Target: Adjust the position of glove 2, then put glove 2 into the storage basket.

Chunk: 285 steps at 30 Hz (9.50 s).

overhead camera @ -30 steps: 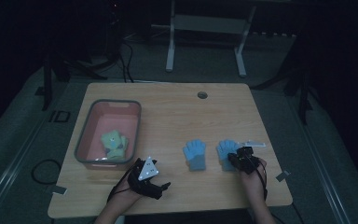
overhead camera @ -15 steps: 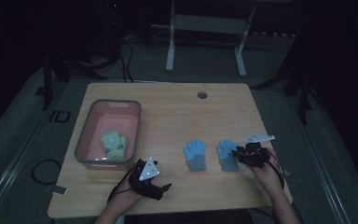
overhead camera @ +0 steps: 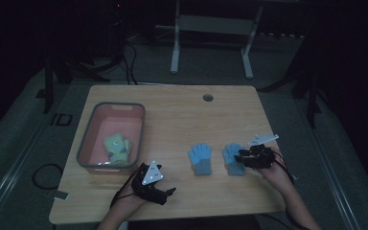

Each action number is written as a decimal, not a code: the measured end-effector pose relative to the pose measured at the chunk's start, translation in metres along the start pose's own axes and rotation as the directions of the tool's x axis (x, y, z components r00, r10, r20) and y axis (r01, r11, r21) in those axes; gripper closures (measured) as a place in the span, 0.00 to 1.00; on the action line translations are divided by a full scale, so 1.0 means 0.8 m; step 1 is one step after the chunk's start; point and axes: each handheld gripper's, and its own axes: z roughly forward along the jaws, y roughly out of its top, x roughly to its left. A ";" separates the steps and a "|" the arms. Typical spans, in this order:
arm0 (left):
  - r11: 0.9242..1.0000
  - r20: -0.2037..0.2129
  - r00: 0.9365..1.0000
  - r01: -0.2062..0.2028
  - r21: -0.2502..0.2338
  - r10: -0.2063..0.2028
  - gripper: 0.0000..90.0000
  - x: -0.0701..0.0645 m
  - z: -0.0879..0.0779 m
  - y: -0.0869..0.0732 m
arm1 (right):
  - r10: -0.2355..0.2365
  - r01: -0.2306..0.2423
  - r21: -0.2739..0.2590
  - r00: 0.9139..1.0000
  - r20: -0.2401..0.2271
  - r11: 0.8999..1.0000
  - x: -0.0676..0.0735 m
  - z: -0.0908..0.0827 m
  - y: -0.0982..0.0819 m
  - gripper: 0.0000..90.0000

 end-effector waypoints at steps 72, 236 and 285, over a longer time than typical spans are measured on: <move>1.000 -0.017 1.000 -0.015 -0.007 0.015 0.07 -0.002 -0.002 0.002 | -0.132 0.125 -0.182 0.991 -0.027 0.975 0.115 -0.026 0.135 0.96; 0.922 0.021 0.939 -0.341 0.183 0.343 0.83 0.015 0.006 0.159 | -0.087 0.069 -0.087 0.973 -0.215 0.994 0.108 0.065 0.189 0.87; 0.930 -0.107 0.954 -0.243 0.277 0.281 0.83 0.099 -0.132 0.104 | -0.235 0.213 -0.106 0.921 -0.311 0.971 0.233 0.134 0.331 0.87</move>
